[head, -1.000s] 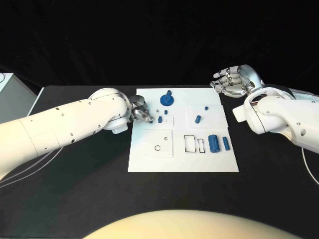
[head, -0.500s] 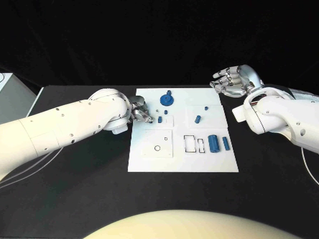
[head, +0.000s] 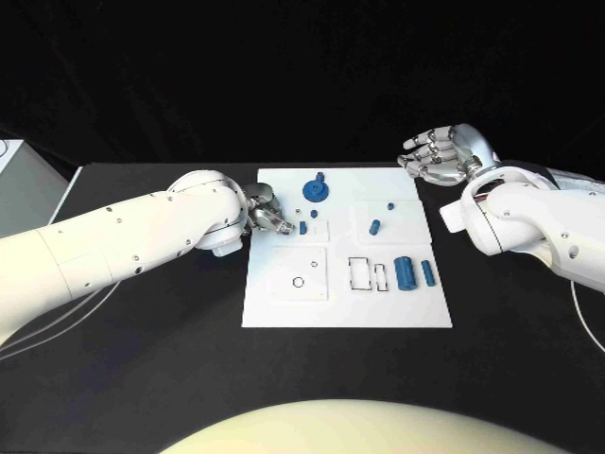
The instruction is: Assemble the parts on the task board
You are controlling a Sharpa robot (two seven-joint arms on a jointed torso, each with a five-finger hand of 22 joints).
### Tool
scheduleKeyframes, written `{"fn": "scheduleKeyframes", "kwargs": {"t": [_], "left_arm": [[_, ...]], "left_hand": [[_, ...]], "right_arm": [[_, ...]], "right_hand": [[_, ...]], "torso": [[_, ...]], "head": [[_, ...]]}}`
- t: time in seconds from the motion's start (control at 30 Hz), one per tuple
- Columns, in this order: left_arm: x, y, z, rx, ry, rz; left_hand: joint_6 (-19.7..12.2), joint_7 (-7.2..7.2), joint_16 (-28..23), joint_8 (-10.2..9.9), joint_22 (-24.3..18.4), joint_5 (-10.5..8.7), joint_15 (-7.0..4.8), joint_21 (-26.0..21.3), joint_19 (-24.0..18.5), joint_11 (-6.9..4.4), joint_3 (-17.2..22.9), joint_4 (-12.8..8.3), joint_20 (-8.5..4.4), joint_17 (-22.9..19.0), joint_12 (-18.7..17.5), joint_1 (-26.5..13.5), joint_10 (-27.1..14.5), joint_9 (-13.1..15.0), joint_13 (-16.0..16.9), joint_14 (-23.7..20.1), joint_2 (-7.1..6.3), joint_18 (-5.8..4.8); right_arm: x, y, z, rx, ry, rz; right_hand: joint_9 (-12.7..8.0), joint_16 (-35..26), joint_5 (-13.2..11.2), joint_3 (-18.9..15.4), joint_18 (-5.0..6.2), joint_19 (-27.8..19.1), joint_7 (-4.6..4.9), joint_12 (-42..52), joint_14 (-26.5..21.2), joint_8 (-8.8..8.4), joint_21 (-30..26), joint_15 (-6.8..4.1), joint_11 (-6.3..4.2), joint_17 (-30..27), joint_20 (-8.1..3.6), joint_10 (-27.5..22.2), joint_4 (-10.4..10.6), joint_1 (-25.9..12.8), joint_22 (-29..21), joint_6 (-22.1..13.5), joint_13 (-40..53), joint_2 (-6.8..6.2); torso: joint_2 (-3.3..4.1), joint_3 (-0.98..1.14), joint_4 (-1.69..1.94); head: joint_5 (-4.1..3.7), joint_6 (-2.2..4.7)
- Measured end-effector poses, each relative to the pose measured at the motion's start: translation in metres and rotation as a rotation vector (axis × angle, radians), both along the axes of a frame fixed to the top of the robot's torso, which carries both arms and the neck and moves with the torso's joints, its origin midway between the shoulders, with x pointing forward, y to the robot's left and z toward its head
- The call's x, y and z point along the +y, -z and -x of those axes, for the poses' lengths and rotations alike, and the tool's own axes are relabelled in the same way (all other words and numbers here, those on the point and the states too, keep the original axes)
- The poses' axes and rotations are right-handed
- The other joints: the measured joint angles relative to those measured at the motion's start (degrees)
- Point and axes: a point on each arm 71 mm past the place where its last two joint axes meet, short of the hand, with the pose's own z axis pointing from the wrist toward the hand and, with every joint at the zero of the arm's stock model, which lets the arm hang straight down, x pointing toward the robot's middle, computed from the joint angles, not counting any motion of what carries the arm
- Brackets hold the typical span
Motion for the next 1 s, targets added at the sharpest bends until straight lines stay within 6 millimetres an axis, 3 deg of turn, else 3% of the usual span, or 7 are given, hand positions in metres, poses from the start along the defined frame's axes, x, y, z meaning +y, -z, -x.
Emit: {"fn": "scheduleKeyframes", "kwargs": {"t": [0.87,1.0], "left_arm": [[0.0039,0.0019,-0.002,-0.003,-0.023,-0.002],[0.0046,0.0018,-0.0022,-0.004,-0.025,-0.003]], "left_hand": [[0.2,0.17,0.0,-0.5,0.0,0.0,0.0,-0.2,0.0,0.02,-8.7,5.1,0.0,0.0,0.0,0.2,-0.4,0.0,0.2,0.0,-0.14,0.0],[0.2,0.17,0.0,-0.6,0.0,-1.6,0.0,-0.2,0.0,0.02,-10.7,5.7,0.0,0.0,0.0,0.3,-0.4,0.0,0.2,0.0,-0.2,0.0]], "right_arm": [[-0.0012,-0.0001,0.0006,0.001,0.002,-0.001],[-0.0013,-0.0001,0.0007,0.001,0.002,-0.001]], "right_hand": [[0.0,0.0,0.2,0.0,0.0,0.0,0.0,0.0,0.0,0.0,0.0,0.0,0.0,-0.1,0.0,0.0,0.0,0.0,-0.1,0.0,0.0,0.0],[0.0,0.0,0.2,0.0,0.0,0.0,0.0,0.0,0.0,0.0,0.0,0.0,0.0,-0.1,0.0,0.0,0.0,0.0,-0.1,0.0,0.0,0.0]], "torso": [[0.01,0.02,-0.01],[0.0,0.01,-0.01]], "head": [[-0.16,0.29],[-0.19,0.31]]}}
